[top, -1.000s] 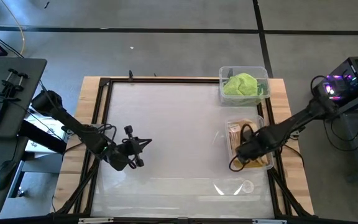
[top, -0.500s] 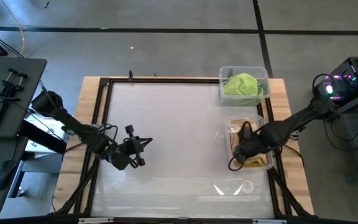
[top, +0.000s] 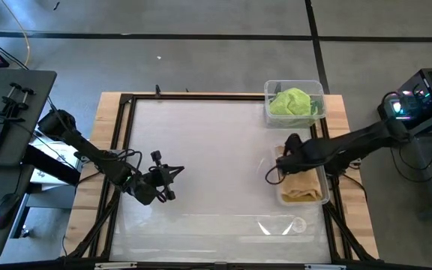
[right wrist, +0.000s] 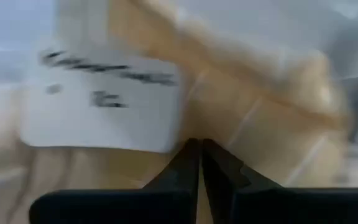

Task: Sort towels by color in basket
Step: Put the light yellow kitchen towel into the bottom transparent bin, then return to Home Position

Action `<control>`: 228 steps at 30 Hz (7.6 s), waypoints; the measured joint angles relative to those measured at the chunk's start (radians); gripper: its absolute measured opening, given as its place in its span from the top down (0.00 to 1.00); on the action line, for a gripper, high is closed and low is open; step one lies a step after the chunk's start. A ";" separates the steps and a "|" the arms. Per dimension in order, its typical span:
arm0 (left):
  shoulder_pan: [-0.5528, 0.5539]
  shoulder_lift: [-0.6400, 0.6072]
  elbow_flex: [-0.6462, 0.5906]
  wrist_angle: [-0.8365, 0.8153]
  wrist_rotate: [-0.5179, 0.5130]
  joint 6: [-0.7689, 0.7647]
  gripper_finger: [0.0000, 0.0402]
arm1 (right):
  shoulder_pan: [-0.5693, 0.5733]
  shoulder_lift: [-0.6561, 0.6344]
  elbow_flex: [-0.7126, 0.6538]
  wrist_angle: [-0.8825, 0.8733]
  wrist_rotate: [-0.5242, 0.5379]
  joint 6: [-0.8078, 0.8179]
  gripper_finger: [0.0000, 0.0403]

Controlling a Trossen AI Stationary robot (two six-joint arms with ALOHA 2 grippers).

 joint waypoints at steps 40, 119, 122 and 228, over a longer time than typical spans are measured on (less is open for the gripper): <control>0.000 0.000 0.000 0.047 0.049 0.002 1.00 | 0.309 -0.014 -0.079 0.253 -0.315 0.128 0.98; 0.059 0.001 -0.006 0.103 0.077 0.025 1.00 | 0.018 -0.433 -0.504 1.574 -0.010 -1.121 1.00; 0.059 0.001 -0.006 0.102 0.089 0.018 1.00 | 0.022 -0.553 -0.505 1.458 -0.008 -1.124 1.00; 0.550 -1.185 -0.532 0.033 0.997 0.324 1.00 | -0.197 -1.217 -0.874 1.336 -0.294 -1.094 1.00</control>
